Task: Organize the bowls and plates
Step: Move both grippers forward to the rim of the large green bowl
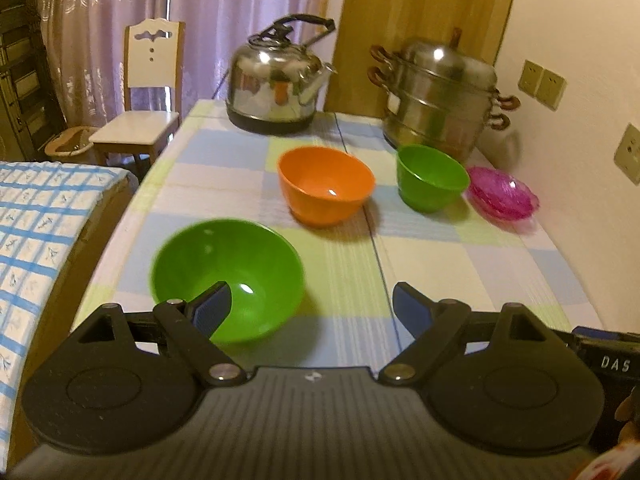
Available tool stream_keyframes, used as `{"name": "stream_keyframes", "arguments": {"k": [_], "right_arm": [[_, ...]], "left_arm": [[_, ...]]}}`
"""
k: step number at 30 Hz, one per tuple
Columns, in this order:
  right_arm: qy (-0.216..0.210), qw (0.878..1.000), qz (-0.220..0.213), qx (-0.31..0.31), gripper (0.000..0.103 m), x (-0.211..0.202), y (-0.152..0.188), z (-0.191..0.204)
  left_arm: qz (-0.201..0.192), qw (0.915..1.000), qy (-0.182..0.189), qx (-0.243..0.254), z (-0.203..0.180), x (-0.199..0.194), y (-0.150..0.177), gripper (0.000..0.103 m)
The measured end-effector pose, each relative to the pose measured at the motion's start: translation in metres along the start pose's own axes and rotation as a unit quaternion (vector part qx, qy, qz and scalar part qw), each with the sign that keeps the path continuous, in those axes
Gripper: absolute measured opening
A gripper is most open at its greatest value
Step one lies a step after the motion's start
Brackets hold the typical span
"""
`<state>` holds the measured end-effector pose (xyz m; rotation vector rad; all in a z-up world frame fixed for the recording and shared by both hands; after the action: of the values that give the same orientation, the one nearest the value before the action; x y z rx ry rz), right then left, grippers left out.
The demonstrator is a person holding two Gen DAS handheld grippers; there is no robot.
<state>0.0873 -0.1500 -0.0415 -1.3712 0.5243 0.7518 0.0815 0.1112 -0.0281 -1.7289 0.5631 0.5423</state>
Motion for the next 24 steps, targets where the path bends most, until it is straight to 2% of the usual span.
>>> {"name": "stream_keyframes", "arguments": {"k": [11, 18, 24], "right_arm": [[-0.049, 0.998, 0.006, -0.039, 0.076, 0.030, -0.014, 0.064], [-0.068, 0.996, 0.015, -0.055, 0.076, 0.058, -0.022, 0.099], [-0.081, 0.994, 0.036, -0.069, 0.076, 0.090, -0.025, 0.126]], "left_arm": [[0.016, 0.9997, -0.004, -0.019, 0.082, 0.013, -0.030, 0.086], [0.030, 0.9991, -0.022, -0.020, 0.126, 0.033, -0.027, 0.086], [0.057, 0.9980, -0.009, -0.024, 0.141, 0.059, -0.020, 0.083]]}}
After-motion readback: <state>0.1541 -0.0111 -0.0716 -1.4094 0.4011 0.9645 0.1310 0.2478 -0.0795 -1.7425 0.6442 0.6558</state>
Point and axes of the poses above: each gripper's, at about its wrist camera, not at the fingertips, and x roughly the way its jaws point, z to its left, y to its underside, the point moved 5 cm from there along x, roughly the way its jaws point, and after that the axes turned 6 degrees about y, right-handed, at the moved point
